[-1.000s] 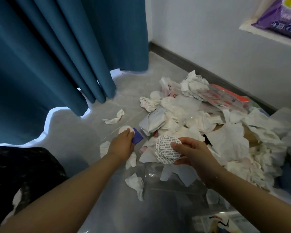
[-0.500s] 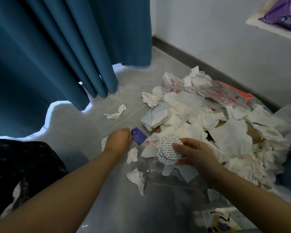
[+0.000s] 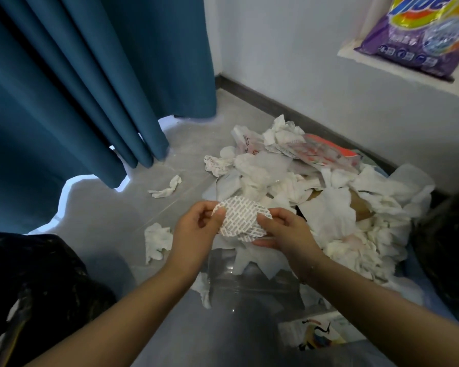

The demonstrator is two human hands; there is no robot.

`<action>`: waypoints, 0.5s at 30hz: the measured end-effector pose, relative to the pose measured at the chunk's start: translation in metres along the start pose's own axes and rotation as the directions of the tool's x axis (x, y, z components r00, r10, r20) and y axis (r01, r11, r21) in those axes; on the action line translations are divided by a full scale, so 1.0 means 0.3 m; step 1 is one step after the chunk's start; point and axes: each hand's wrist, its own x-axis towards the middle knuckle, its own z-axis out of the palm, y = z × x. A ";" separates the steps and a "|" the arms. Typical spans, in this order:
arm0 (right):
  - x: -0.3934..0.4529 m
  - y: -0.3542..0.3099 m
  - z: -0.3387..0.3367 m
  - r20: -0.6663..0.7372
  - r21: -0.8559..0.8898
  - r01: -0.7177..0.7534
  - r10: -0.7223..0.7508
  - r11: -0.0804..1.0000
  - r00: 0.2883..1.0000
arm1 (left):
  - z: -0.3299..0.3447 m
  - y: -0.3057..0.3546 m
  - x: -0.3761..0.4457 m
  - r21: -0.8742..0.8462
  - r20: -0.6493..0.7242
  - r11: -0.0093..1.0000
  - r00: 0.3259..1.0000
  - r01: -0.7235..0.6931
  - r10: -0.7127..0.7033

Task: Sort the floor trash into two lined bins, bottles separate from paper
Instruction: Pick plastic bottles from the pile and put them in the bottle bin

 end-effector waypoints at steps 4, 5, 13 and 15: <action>-0.039 -0.003 0.020 0.040 0.077 0.056 -0.059 0.995 0.997 | 0.000 -0.008 -0.013 0.040 -0.023 0.999 0.999 0.034 -0.033; -0.047 -0.001 0.027 0.035 0.078 0.068 -0.071 0.995 0.997 | -0.005 -0.008 -0.020 0.041 -0.033 0.998 0.999 0.038 -0.037; -0.168 -0.007 0.142 0.188 0.014 0.144 -0.144 0.990 0.972 | -0.110 0.006 -0.138 -0.107 0.005 0.969 0.974 0.224 -0.225; -0.189 -0.020 0.194 0.224 -0.030 0.158 -0.147 0.987 0.963 | -0.172 0.016 -0.176 -0.136 -0.077 0.966 0.969 0.221 -0.233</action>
